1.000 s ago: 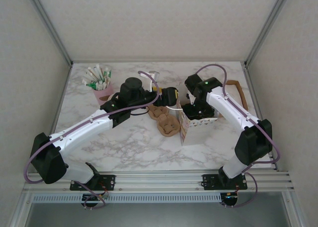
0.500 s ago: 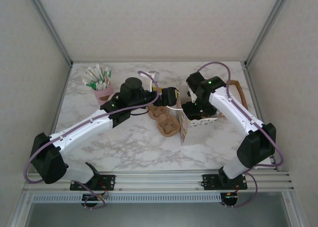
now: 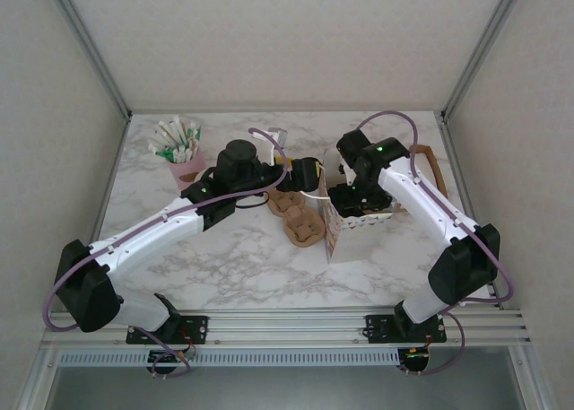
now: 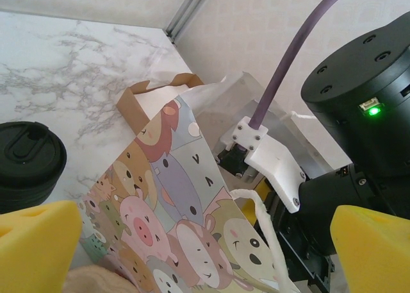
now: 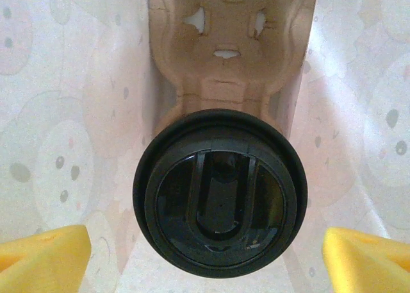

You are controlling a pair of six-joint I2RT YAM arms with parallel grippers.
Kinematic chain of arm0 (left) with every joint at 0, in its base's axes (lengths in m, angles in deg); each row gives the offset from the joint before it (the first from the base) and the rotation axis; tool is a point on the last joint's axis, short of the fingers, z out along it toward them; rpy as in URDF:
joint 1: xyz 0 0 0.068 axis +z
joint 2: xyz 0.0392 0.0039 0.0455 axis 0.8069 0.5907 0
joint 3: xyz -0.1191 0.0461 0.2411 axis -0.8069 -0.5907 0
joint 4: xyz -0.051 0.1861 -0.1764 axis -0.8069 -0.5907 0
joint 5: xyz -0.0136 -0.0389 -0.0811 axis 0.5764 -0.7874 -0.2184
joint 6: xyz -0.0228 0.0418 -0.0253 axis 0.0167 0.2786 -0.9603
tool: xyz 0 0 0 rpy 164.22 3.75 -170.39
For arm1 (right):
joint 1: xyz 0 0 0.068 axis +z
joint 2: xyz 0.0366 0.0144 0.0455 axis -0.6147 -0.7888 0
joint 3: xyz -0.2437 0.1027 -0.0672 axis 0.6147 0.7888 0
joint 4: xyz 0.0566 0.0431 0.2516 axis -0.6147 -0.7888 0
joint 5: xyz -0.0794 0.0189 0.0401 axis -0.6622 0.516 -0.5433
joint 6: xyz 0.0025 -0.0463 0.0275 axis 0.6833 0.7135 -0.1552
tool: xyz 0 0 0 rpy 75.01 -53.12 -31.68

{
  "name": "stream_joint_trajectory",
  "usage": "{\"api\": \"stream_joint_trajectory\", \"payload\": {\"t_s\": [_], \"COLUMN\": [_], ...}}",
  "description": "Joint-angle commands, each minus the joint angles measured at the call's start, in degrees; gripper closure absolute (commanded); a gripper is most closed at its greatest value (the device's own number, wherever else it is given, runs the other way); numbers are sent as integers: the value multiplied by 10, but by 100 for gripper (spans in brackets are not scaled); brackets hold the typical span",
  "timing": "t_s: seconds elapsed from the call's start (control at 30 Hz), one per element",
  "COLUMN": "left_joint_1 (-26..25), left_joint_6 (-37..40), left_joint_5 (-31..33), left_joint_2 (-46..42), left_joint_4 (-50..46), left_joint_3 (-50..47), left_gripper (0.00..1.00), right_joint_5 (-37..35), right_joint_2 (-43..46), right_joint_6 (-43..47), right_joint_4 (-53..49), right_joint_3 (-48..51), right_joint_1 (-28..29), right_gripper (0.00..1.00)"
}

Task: Pack the takeout coffee

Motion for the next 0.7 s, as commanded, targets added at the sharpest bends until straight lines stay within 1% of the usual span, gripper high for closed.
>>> {"api": "stream_joint_trajectory", "payload": {"t_s": [0.0,0.67], "left_joint_1": [-4,-4], "left_joint_6": [2,7], "left_joint_5": [13,16], "left_joint_2": [-17,-37], "left_joint_4": [9,20], "left_joint_3": [-3,-9], "left_gripper": [0,0], "right_joint_5": [-2,4], "right_joint_2": [18,41], "right_joint_6": [-5,-8], "right_joint_4": [-19,-28], "right_joint_3": [-19,-33], "right_joint_1": [5,8], "right_gripper": [6,7]}}
